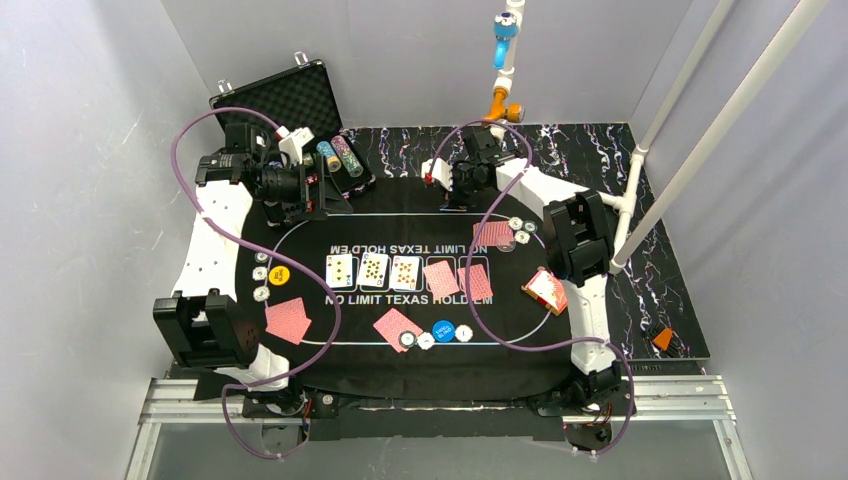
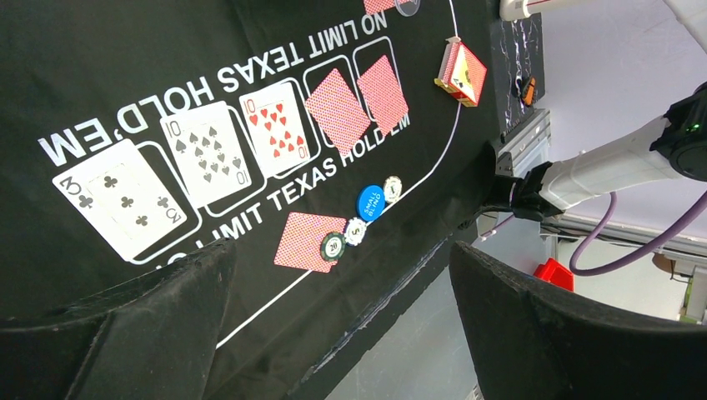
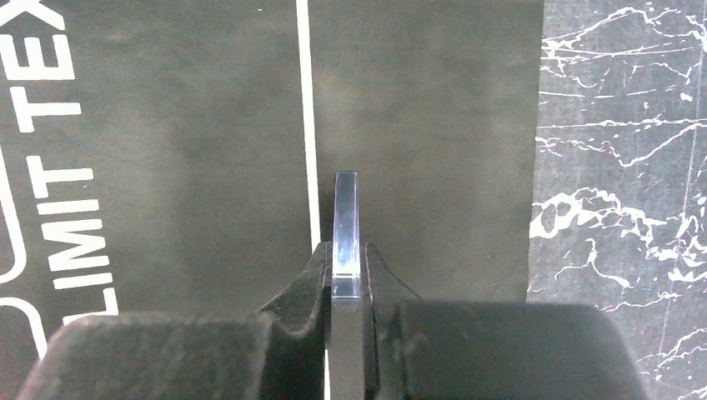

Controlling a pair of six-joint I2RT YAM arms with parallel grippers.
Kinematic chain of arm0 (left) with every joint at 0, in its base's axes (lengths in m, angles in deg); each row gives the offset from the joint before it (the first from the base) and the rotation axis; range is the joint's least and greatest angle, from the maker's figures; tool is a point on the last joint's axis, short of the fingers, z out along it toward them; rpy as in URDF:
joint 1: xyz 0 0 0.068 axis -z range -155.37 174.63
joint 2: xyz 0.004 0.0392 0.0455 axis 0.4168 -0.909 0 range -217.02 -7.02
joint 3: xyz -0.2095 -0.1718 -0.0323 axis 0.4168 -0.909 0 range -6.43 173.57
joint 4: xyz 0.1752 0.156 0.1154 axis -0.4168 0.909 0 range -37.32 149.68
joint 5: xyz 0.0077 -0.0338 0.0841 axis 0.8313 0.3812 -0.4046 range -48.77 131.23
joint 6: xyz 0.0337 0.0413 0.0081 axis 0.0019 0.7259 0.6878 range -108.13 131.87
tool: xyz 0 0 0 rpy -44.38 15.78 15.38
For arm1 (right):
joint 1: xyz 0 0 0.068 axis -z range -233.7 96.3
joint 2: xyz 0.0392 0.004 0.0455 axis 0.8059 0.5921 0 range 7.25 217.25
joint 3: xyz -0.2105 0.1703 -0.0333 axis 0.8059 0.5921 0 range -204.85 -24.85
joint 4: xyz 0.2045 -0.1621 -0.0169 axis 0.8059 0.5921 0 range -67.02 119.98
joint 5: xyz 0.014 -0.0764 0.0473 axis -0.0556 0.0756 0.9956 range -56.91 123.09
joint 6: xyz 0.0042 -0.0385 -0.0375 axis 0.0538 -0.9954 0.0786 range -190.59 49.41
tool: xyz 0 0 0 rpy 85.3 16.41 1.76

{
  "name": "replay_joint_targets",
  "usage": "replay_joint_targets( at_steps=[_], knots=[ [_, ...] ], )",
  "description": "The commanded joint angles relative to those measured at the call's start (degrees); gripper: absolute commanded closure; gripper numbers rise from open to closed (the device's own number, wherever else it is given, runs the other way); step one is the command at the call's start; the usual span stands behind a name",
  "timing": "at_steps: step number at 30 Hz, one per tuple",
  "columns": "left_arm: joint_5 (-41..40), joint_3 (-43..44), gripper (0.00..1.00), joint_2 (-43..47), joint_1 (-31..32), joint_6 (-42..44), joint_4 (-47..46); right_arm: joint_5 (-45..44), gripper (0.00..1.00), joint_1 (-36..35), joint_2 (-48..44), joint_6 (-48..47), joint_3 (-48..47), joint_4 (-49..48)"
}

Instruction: Distribute texas hold em gaming equipment

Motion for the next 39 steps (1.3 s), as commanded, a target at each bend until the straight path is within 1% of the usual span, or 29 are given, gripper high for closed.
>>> replay_joint_targets(
  at_steps=[1,4,8,13,19,22,24,30,36,39],
  knots=[
    [2.4,-0.5,0.02,0.9,-0.4,1.0,1.6,1.4,0.99,-0.5,-6.3,-0.7,-0.1,3.7],
    [2.6,-0.8,0.02,1.3,-0.5,1.0,1.5,2.0,0.99,-0.9,-10.3,-0.2,0.8,5.3],
    [2.3,-1.4,0.02,1.8,-0.4,0.7,0.7,1.8,0.99,-2.1,-17.2,1.8,5.1,6.4],
    [0.2,-1.5,0.02,2.6,-0.4,0.0,-0.2,-0.8,0.99,-3.5,-24.6,10.1,11.0,6.6],
    [-0.6,-1.7,0.02,3.8,-0.4,-0.2,-1.5,-8.3,0.99,-4.0,-35.8,24.8,23.4,0.8],
    [-0.6,-2.1,0.02,4.4,-0.4,-0.2,-2.1,-11.0,0.99,-4.0,-41.7,27.2,30.2,-0.1],
    [-0.6,-2.6,0.02,4.7,-0.4,-2.3,-2.8,-12.8,0.99,-3.9,-44.7,28.5,34.4,-1.0],
    [-0.3,-3.7,0.02,5.3,-0.4,-4.1,-4.4,-16.4,0.99,-3.7,-48.7,33.6,43.0,-3.6],
    [-0.6,-3.9,0.02,6.0,-0.4,-4.0,-4.4,-15.4,0.99,-1.1,-47.4,34.7,46.8,-5.8],
    [-0.7,-3.8,0.02,6.2,-0.5,-3.9,-4.4,-14.7,0.99,0.4,-46.5,33.5,47.9,-7.0]
  ],
)
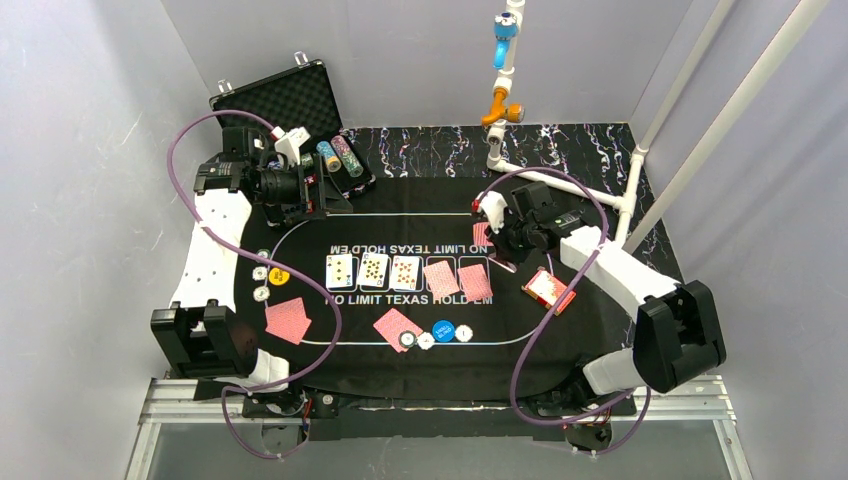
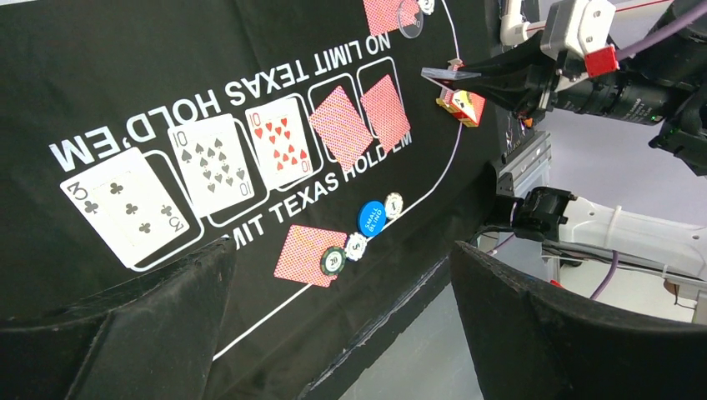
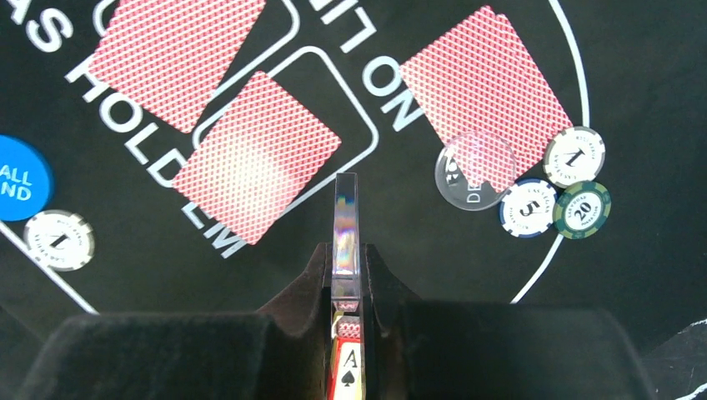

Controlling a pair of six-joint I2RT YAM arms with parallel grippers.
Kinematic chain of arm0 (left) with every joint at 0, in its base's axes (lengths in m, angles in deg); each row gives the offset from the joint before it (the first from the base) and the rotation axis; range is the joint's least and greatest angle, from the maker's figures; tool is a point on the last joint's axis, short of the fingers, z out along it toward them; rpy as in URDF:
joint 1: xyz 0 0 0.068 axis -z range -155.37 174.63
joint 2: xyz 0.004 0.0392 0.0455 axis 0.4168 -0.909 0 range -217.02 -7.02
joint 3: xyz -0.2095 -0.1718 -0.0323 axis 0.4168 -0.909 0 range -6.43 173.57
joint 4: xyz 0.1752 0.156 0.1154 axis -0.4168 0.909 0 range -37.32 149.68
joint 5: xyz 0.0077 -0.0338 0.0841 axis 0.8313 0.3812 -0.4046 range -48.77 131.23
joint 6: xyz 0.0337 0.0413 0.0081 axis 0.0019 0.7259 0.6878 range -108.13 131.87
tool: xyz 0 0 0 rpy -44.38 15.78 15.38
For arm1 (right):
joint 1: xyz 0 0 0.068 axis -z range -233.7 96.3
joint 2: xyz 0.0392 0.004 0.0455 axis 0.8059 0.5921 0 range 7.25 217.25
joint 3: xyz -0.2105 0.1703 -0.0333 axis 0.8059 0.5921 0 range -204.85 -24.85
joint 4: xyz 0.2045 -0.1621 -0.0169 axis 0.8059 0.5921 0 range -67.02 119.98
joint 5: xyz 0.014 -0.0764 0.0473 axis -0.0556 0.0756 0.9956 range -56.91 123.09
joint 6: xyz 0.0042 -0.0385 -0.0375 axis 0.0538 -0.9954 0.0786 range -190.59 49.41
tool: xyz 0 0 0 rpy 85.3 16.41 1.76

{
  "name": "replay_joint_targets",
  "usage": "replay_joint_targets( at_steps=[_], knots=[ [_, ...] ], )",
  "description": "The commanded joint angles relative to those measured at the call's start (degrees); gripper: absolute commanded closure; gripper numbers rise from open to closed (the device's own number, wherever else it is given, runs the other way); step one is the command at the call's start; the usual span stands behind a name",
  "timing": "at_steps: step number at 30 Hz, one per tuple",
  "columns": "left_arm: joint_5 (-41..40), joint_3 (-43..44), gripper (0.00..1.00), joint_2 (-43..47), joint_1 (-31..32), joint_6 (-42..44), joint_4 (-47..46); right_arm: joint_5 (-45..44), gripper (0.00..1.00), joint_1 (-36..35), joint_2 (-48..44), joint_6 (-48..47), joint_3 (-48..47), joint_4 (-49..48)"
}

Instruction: Distribute texas hold em gaming equipment

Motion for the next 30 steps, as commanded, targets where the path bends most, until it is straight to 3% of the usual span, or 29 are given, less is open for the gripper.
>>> replay_joint_targets(
  at_steps=[1,24,30],
  knots=[
    [0.4,-0.5,0.02,3.4,-0.4,0.0,0.4,0.6,0.99,2.2,1.2,0.0,1.0,-4.5],
    [-0.3,-0.7,0.02,2.6,-0.4,1.1,1.3,2.3,0.99,3.7,7.9,-2.2,3.5,-9.7],
    [-0.5,-0.5,0.02,2.2,-0.4,1.3,1.4,2.5,0.9,3.7,8.6,-4.1,4.3,-9.9]
  ],
)
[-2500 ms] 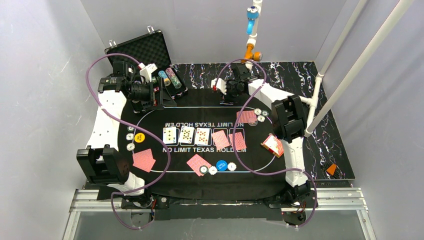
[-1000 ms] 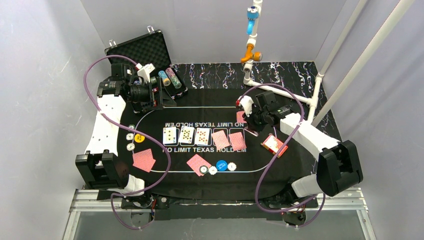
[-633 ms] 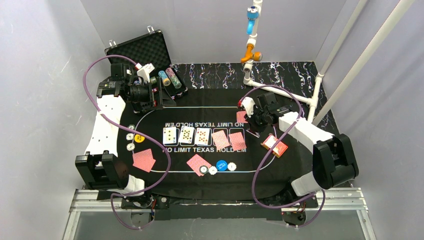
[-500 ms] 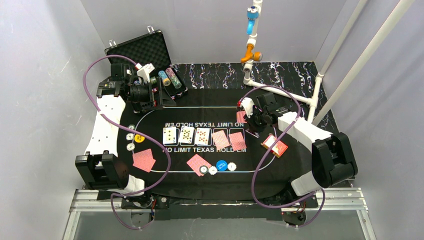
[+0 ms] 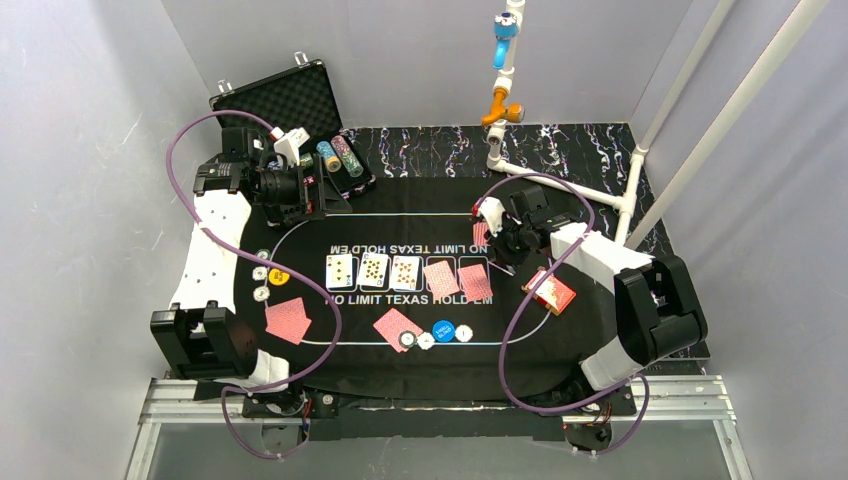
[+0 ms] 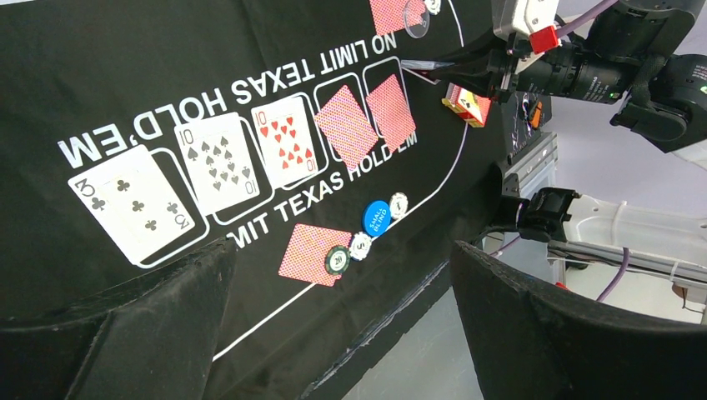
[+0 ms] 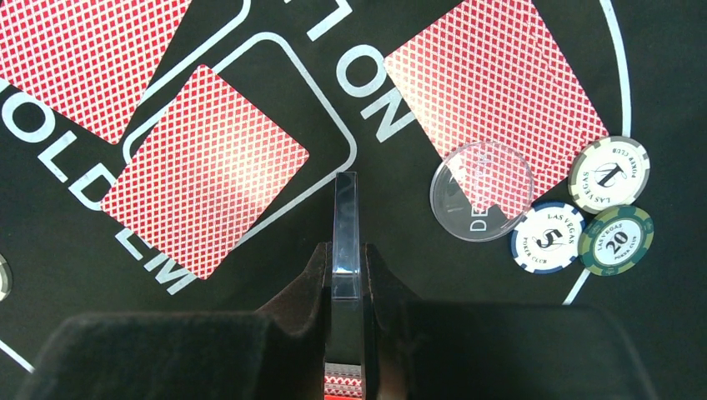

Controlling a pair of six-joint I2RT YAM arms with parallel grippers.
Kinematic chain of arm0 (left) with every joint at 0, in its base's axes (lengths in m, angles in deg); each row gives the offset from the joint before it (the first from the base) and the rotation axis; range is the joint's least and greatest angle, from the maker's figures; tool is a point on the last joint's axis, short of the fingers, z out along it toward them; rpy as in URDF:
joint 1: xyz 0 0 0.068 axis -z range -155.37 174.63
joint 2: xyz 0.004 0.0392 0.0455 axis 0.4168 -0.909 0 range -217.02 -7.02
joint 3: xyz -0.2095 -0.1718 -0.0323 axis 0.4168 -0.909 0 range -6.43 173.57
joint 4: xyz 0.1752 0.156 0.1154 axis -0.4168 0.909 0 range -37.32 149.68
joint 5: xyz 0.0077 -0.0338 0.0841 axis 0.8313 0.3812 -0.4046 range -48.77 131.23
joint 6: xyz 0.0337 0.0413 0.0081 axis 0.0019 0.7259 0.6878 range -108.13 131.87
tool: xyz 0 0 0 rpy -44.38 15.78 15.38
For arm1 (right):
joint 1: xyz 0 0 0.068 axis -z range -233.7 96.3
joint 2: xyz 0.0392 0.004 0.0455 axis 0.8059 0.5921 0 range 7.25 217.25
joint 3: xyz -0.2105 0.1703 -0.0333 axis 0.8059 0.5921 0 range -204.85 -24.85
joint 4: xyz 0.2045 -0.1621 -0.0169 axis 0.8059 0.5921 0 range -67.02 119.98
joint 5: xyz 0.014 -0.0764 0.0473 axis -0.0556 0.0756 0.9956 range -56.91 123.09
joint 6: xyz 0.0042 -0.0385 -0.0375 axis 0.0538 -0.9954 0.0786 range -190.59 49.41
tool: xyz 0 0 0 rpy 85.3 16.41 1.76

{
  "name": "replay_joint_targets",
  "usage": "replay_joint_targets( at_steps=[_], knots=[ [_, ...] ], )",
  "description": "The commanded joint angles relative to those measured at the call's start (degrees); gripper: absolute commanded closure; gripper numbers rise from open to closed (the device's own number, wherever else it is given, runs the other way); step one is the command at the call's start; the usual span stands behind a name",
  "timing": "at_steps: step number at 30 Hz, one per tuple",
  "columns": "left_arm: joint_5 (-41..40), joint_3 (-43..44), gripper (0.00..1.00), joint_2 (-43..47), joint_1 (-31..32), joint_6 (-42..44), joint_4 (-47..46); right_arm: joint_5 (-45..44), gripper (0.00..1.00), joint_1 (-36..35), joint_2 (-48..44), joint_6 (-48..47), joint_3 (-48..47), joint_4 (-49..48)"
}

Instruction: Distribute texas hold em gaming equipment

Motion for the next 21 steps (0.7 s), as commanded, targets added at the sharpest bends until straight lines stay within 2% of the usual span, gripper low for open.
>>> replay_joint_targets(
  at_steps=[1,3,7,16,18,21],
  knots=[
    [0.2,-0.3,0.02,1.6,-0.3,1.0,1.4,0.8,0.9,0.3,0.4,-2.0,1.5,-2.1],
    [0.2,-0.4,0.02,1.5,-0.2,1.0,1.4,0.8,0.88,0.3,0.6,-2.1,1.8,-2.2],
    [0.4,-0.4,0.02,1.3,-0.3,1.2,1.5,1.2,0.73,0.3,1.2,-2.3,1.7,-1.7],
    [0.5,-0.5,0.02,1.3,-0.3,1.1,1.4,1.7,0.53,0.3,0.7,-2.9,1.2,-0.7],
    [0.5,-0.4,0.02,1.3,-0.3,1.1,1.4,1.7,0.44,0.3,0.7,-2.9,0.9,-0.5],
    [0.4,-0.4,0.02,1.2,-0.2,1.2,1.5,1.6,0.25,0.3,0.3,-2.8,0.1,0.1]
  ],
)
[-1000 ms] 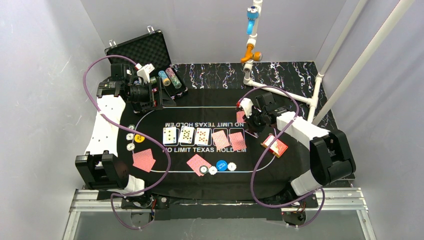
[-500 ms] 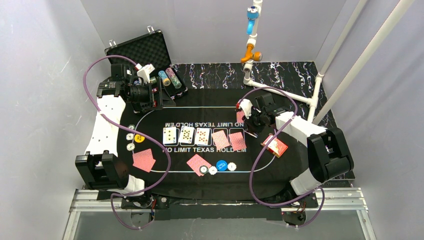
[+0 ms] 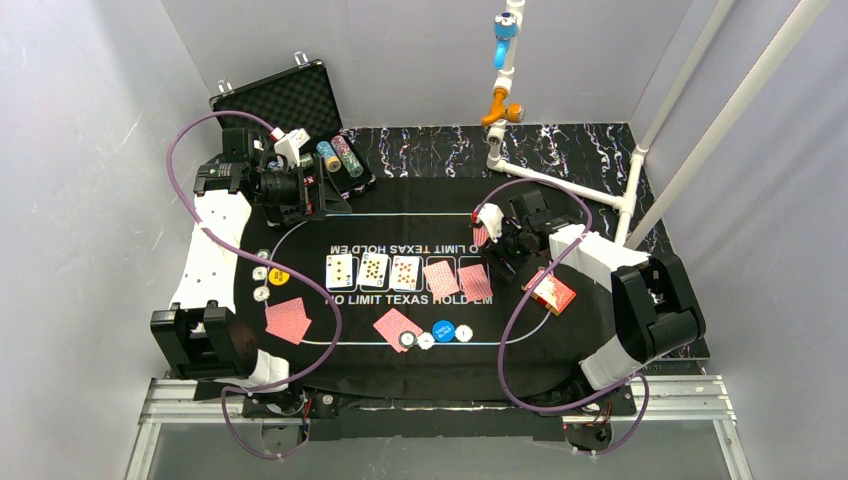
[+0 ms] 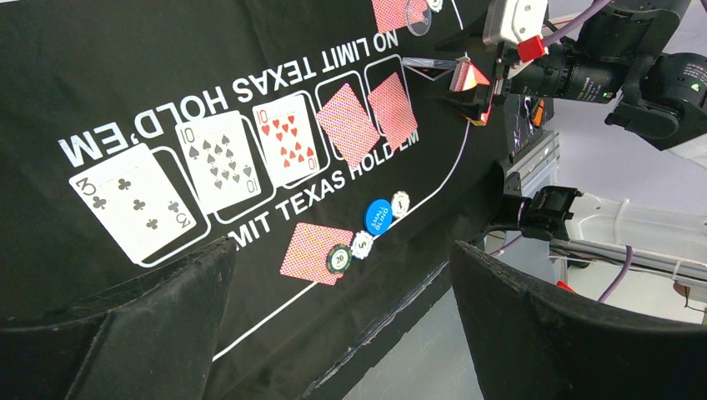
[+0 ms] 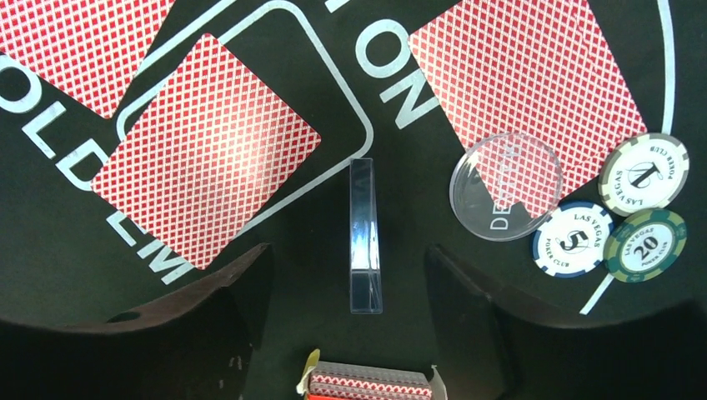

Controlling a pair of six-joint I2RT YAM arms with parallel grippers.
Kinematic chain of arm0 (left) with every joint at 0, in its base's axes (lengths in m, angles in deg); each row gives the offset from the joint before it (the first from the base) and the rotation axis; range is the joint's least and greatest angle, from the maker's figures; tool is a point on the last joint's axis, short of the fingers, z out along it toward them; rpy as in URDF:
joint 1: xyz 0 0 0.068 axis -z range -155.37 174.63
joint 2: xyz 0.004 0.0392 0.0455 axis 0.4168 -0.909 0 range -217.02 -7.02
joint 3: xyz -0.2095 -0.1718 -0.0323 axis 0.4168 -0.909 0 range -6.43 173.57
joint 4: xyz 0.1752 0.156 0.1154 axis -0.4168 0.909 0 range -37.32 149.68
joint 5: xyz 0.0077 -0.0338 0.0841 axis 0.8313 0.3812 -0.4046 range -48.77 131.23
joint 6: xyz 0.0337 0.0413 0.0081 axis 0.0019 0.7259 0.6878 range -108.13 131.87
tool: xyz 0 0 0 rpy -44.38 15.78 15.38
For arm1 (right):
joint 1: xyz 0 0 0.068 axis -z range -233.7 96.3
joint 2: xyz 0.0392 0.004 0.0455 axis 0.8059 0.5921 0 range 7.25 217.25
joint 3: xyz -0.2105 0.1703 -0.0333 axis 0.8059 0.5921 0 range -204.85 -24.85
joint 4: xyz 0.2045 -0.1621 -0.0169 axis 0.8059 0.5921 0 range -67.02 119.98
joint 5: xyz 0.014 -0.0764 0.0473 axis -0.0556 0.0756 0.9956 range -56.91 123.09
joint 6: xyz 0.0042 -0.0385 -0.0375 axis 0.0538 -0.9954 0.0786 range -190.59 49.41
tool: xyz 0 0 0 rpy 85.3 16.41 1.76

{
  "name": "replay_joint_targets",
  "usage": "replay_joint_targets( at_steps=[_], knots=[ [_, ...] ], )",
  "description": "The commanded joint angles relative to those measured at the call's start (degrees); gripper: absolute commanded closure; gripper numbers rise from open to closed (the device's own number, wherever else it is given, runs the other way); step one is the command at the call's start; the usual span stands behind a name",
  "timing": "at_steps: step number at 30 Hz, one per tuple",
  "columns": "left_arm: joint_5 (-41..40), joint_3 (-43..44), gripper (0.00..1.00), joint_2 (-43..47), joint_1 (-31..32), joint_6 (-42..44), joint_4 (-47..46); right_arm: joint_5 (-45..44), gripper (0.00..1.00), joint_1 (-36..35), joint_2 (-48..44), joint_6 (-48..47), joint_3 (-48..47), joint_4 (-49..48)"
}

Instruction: Distribute texas hold em gaming equipment

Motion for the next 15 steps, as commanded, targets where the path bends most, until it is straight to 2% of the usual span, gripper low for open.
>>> replay_joint_targets(
  at_steps=[1,4,6,15],
  knots=[
    [0.5,-0.2,0.02,1.2,-0.3,0.8,1.4,0.7,0.21,0.1,-0.7,-0.2,-1.6,0.4],
    [0.3,0.0,0.02,1.2,-0.3,0.9,1.3,0.6,0.07,0.1,-1.6,0.1,-3.1,1.3],
    [0.3,0.3,0.02,1.1,-0.2,0.9,1.4,0.7,0.02,0.1,-2.3,0.4,-4.4,2.0],
    [-1.4,3.0,0.02,0.7,-0.3,4.9,4.7,3.3,0.02,0.1,-6.2,1.5,-13.3,10.4]
  ],
)
